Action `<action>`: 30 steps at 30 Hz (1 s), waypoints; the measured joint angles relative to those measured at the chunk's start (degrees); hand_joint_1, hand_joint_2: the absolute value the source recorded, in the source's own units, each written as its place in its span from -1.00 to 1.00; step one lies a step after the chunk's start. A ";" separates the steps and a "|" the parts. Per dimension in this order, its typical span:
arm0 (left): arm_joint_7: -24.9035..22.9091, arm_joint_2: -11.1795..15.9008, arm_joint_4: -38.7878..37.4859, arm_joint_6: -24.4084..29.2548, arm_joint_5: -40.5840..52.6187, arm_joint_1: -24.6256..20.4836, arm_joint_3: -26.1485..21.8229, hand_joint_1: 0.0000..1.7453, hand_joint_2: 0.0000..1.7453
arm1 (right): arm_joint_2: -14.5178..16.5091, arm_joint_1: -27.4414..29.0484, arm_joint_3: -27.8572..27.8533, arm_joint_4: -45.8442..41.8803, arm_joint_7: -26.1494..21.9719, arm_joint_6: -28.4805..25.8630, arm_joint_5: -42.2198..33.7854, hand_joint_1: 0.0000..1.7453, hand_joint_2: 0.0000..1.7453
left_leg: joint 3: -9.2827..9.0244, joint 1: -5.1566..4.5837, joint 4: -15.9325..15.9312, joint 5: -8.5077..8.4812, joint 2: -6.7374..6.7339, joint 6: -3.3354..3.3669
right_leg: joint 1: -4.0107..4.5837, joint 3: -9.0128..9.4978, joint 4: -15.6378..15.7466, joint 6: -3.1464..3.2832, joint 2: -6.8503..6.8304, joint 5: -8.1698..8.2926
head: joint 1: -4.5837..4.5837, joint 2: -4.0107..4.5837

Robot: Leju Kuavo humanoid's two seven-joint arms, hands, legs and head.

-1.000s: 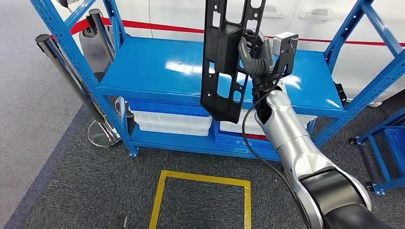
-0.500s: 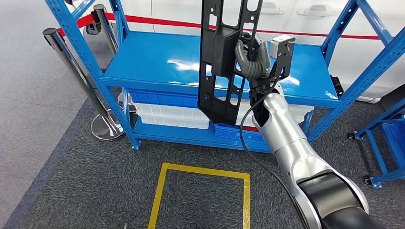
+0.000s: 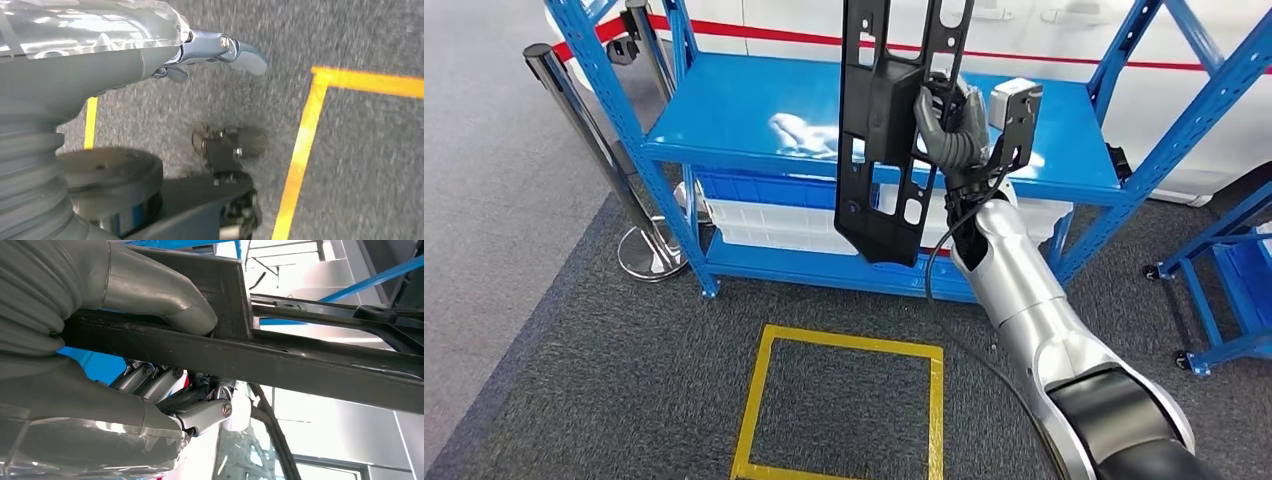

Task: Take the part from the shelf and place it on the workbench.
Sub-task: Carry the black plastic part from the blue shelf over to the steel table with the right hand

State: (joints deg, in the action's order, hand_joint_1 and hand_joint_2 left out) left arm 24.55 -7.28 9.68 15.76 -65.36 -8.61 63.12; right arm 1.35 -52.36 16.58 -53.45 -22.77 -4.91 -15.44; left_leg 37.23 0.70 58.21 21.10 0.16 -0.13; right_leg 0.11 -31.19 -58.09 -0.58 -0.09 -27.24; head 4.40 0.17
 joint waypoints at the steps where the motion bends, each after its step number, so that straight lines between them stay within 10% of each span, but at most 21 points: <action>1: 0.02 -0.01 0.00 0.04 -0.03 0.07 -0.01 -1.00 1.00 | 0.00 -0.02 0.01 -0.01 -0.05 0.03 -0.02 1.00 1.00 | 0.14 0.05 0.07 0.01 0.01 -0.33 | -0.08 -0.15 0.26 0.42 -0.12 0.39 | -0.01 0.01; 6: 0.06 0.05 0.00 0.25 -0.11 0.37 -0.05 -1.00 1.00 | 0.23 0.29 0.01 -0.01 -0.58 0.22 -0.19 1.00 1.00 | 4.57 0.15 12.85 9.52 0.02 -1.41 | -0.35 -2.41 0.75 2.17 -0.39 2.80 | -0.01 0.01; 8: 0.09 0.08 0.00 0.40 -0.20 0.47 -0.07 -1.00 1.00 | 0.25 0.84 0.01 -0.01 -0.75 0.35 -0.32 1.00 1.00 | 4.95 0.15 17.00 10.78 0.02 -1.60 | -0.25 -3.56 0.54 2.11 -0.40 3.54 | -0.01 0.01; 13: 0.56 0.18 0.00 0.83 -0.61 0.79 -0.13 -1.00 1.00 | 0.23 2.20 0.01 -0.10 -1.56 0.95 -0.52 1.00 1.00 | -5.72 -0.14 1.55 6.43 0.07 -0.69 | -0.20 -5.68 -0.62 1.17 -0.43 4.67 | -0.01 0.01; 17: 0.85 0.16 0.00 0.95 -0.74 1.17 -0.16 -1.00 1.00 | 0.27 2.84 0.02 -0.29 -1.69 1.10 -0.52 1.00 1.00 | -5.68 -0.21 -0.15 5.28 -0.04 0.60 | -0.24 -6.35 -0.75 -0.29 -0.30 5.26 | -0.01 0.00; 23: 1.00 0.15 0.00 0.86 -0.92 1.54 -0.53 -1.00 1.00 | 0.39 4.64 0.08 -1.34 -1.69 1.22 -0.50 1.00 1.00 | -2.61 0.05 -0.56 2.45 -0.31 1.64 | -0.83 -11.45 -16.93 -1.84 -0.03 -4.86 | -0.04 0.01; 28: 1.10 0.15 0.00 0.83 -1.29 1.58 -1.11 -1.00 1.00 | 0.69 4.20 0.16 -1.60 -1.39 1.34 -0.49 1.00 1.00 | -0.42 -0.03 0.25 1.07 -0.18 0.63 | -0.98 -1.09 -2.40 -1.25 0.04 -0.53 | -0.03 0.01; 30: 0.98 0.16 0.00 0.83 -1.36 1.39 -1.16 -1.00 1.00 | 0.81 3.15 0.14 -1.41 -1.03 1.41 -0.57 1.00 1.00 | -0.01 -0.09 0.20 0.39 -0.19 -0.08 | -0.58 -0.53 -0.76 -0.58 0.15 -0.31 | -0.02 0.01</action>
State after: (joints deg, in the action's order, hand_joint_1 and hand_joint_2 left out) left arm 25.53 -7.12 9.68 16.59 -66.72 -7.22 61.96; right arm 2.16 -49.20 16.72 -54.86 -23.80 -3.50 -16.00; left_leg 37.21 0.61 58.41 21.49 -0.04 -0.21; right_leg -0.47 -31.73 -58.85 -1.16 0.06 -27.55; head 4.38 0.17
